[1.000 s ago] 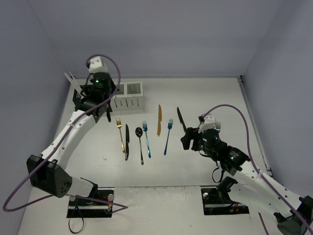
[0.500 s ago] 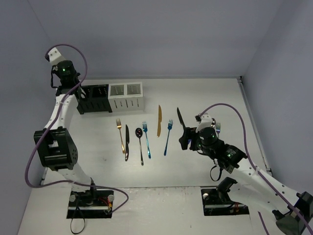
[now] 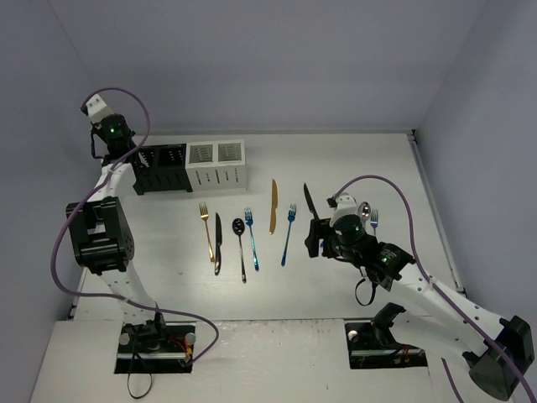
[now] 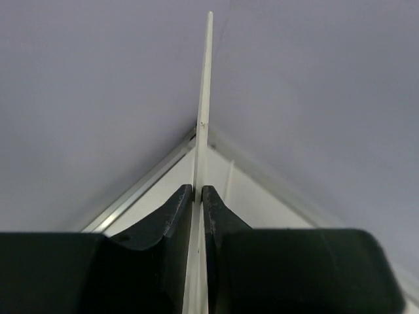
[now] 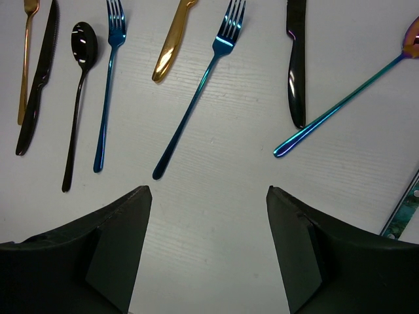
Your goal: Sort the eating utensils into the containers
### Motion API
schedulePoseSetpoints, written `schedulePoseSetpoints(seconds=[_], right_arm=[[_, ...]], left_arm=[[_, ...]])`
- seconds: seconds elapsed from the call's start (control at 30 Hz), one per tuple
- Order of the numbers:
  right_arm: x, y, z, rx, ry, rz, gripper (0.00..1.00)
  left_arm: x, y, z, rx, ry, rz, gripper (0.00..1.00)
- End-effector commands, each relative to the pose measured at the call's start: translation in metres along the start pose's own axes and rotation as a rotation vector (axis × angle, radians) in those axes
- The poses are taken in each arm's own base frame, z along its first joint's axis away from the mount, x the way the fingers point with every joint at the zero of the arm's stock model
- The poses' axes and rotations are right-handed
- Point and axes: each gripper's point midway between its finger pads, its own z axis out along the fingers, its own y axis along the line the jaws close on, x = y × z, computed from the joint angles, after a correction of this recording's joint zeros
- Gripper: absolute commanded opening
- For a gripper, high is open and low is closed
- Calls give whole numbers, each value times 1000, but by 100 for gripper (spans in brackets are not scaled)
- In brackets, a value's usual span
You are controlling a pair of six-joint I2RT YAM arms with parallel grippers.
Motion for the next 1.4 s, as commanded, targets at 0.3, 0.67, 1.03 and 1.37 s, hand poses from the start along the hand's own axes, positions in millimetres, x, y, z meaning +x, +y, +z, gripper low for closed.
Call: schedulePoseSetpoints(seconds=[0.3, 0.67, 1.03, 1.37], right_arm=[[-39, 2, -3, 30, -111, 22, 68], [-32, -3, 19, 107, -50, 126, 68], [-33, -8, 17, 119, -63, 151, 68], [-28, -9, 8, 96, -77, 163, 68]], left_arm=[[-88, -43, -69, 197, -146, -94, 54], [6, -105, -242, 435, 400, 159, 66], [163, -82, -329, 407, 912, 338, 62], [246, -39, -318, 218, 1113, 425, 51]])
